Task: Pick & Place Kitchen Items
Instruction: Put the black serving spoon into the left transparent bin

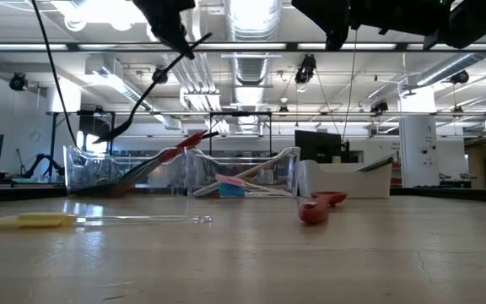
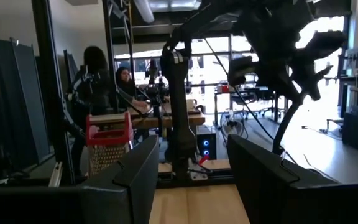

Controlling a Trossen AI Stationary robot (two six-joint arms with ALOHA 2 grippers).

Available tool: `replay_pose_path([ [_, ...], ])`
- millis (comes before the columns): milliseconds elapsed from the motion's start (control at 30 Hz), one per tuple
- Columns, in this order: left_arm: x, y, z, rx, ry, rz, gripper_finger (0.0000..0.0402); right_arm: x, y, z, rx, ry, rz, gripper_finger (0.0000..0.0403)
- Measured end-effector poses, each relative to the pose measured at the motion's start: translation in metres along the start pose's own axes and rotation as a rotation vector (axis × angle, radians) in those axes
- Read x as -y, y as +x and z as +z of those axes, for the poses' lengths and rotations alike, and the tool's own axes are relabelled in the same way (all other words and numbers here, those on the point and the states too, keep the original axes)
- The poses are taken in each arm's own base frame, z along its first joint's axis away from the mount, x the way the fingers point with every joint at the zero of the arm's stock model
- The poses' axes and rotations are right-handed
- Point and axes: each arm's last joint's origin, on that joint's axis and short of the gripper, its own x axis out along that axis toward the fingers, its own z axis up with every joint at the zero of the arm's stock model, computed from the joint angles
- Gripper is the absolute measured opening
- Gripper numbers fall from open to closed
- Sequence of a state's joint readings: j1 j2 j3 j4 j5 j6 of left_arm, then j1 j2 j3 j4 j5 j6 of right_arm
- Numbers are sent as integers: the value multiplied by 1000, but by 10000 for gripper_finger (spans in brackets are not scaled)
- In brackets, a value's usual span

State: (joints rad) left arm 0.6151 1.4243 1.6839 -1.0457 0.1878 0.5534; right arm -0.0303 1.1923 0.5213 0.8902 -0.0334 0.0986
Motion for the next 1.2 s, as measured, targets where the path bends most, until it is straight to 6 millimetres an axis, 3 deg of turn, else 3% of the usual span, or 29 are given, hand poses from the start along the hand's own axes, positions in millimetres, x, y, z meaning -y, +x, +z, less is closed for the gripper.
replay_pose_path([
  [567, -33, 45, -64, -22, -104, -48, 98, 1, 0, -1, -5, -1, -12, 178],
  [1200, -30, 90, -102, -44, -28, -60, 98, 1, 0, -1, -5, -24, -12, 168],
])
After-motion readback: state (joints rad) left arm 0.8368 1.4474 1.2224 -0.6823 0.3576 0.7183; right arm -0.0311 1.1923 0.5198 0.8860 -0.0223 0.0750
